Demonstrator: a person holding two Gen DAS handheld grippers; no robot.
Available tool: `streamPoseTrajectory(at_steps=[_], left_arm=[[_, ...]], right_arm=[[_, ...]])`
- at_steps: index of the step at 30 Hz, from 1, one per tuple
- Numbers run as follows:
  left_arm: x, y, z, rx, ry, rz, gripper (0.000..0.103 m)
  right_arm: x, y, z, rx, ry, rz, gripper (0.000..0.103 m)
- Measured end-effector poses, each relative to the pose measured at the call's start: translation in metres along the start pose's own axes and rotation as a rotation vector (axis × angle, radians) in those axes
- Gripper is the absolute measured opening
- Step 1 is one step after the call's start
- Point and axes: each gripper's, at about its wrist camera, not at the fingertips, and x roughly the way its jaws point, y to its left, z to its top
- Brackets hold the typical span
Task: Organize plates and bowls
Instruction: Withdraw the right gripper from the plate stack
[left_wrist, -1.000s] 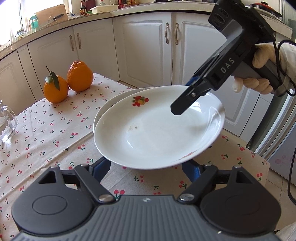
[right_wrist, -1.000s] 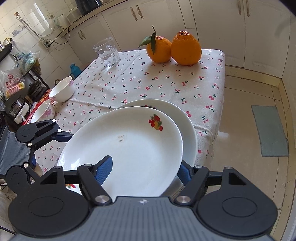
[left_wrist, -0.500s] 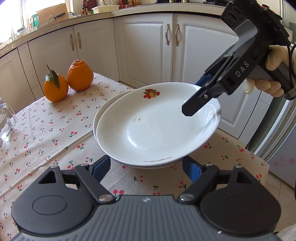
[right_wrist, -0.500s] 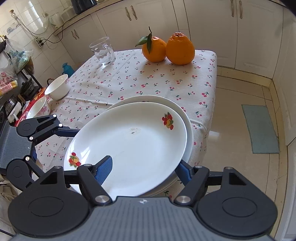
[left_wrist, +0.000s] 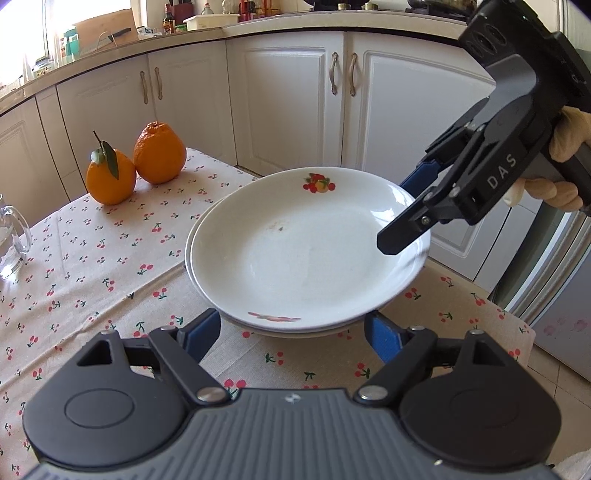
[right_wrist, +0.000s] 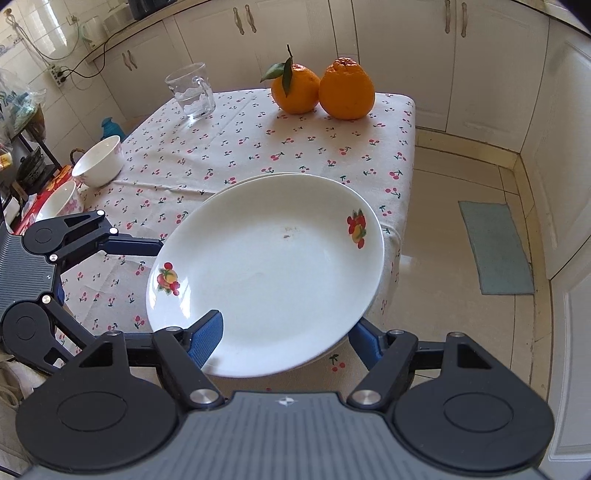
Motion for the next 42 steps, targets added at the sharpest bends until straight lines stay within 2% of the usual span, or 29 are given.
streamPoseTrajectory(at_steps=[9,11,15,22,29,36,42], left_arm=[[-0.001,-0.001,-0.002,0.001,-0.012,0.002,0.086],[-0.003,-0.001,-0.002,0.002,-0.017,0.009,0.086],[-0.009,-0.001,-0.002,-0.006,-0.030,0.013,0.086],[-0.023,-0.001,-0.004,-0.003,-0.057,0.018,0.091],[-0.047,0.000,-0.009,-0.010,-0.115,0.031,0.098],[-0.074,0.002,-0.024,-0.010,-0.139,0.049,0.099],[-0.102,0.009,-0.044,-0.051,-0.153,0.076,0.099]], right_arm=[[0.000,0.002,-0.005,0.014,0.006,-0.020,0.080],[-0.003,0.005,-0.006,0.011,-0.007,-0.015,0.084],[-0.012,0.014,-0.004,-0.013,-0.046,-0.036,0.103],[-0.017,0.030,-0.006,-0.028,-0.068,-0.051,0.103],[-0.018,0.057,-0.012,-0.078,-0.067,-0.105,0.103],[-0.022,0.093,-0.020,-0.119,-0.114,-0.198,0.103],[-0.024,0.124,-0.031,-0.122,-0.171,-0.240,0.103]])
